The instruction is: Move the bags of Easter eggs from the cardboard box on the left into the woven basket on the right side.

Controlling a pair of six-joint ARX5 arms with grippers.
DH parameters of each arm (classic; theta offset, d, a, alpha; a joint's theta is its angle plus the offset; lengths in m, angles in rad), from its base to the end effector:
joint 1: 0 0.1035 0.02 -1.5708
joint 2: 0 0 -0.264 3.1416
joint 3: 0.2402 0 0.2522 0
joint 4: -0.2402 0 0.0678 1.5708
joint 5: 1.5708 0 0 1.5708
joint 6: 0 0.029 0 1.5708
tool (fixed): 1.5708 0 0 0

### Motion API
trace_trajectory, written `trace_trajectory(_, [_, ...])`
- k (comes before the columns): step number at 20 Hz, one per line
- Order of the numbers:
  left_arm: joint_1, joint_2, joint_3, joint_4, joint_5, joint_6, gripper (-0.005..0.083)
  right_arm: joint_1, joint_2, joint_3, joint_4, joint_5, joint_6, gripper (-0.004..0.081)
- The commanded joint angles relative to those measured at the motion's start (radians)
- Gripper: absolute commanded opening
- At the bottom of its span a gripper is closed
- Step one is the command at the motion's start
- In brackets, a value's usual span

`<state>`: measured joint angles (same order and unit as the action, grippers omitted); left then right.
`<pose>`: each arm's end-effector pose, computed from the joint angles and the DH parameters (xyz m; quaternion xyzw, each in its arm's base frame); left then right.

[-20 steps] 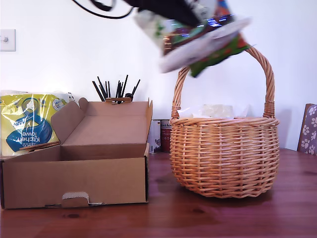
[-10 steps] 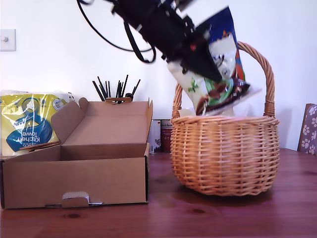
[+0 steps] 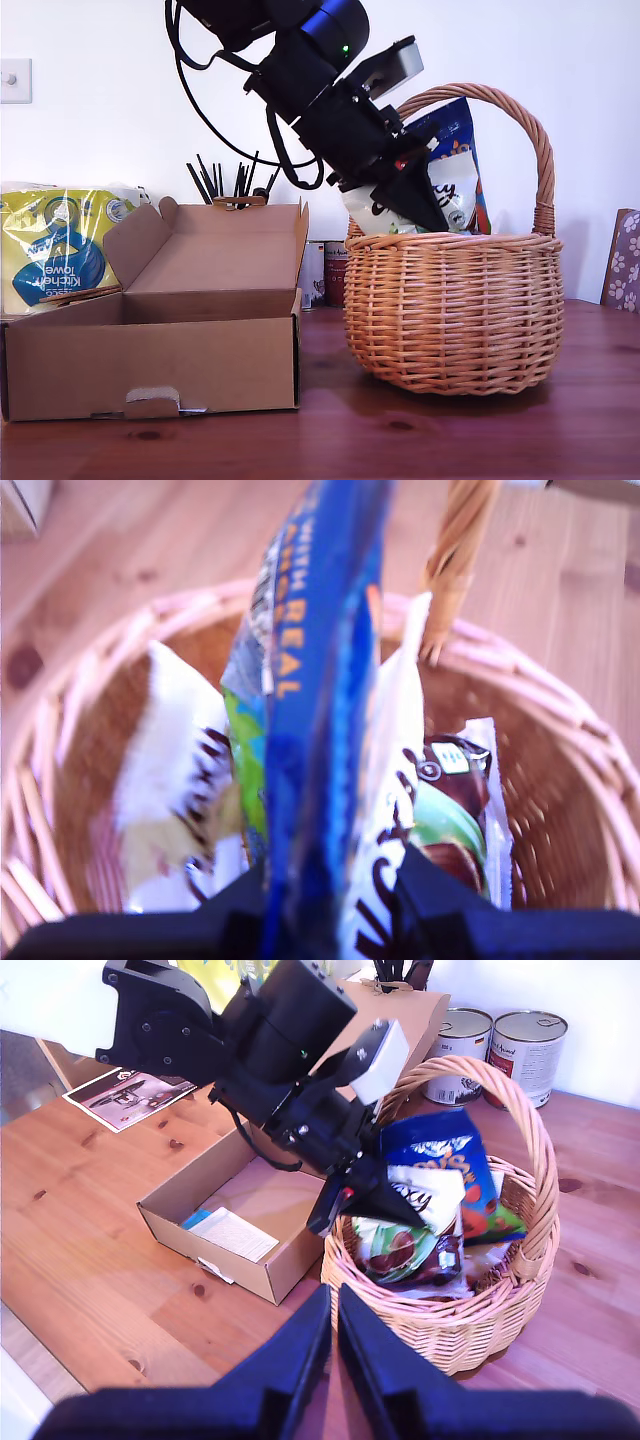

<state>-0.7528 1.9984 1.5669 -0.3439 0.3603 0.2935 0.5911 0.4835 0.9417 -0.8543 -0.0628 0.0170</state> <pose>0.3177 -0.3116 0.2293 0.1879 0.2953 -0.5380 0.7668 0.0560 0.0398 0.3511 -0.0435 0.1926 0.3133 0.9289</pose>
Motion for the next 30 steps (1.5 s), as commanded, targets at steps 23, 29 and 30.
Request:
trace_trajectory(23, [-0.026,-0.170,0.013,-0.153,-0.013,-0.034,0.0571,0.004,-0.004,-0.009,0.004,0.003,-0.007,-0.0012])
trace_trajectory(29, [-0.026,-0.300,0.013,-0.318,-0.067,-0.062,0.0208,0.004,-0.004,-0.009,0.004,0.016,-0.006,-0.0012])
trace_trajectory(30, [-0.025,-0.319,0.013,-0.338,-0.069,-0.060,0.0107,0.004,-0.004,-0.010,0.005,0.033,-0.009,-0.0012])
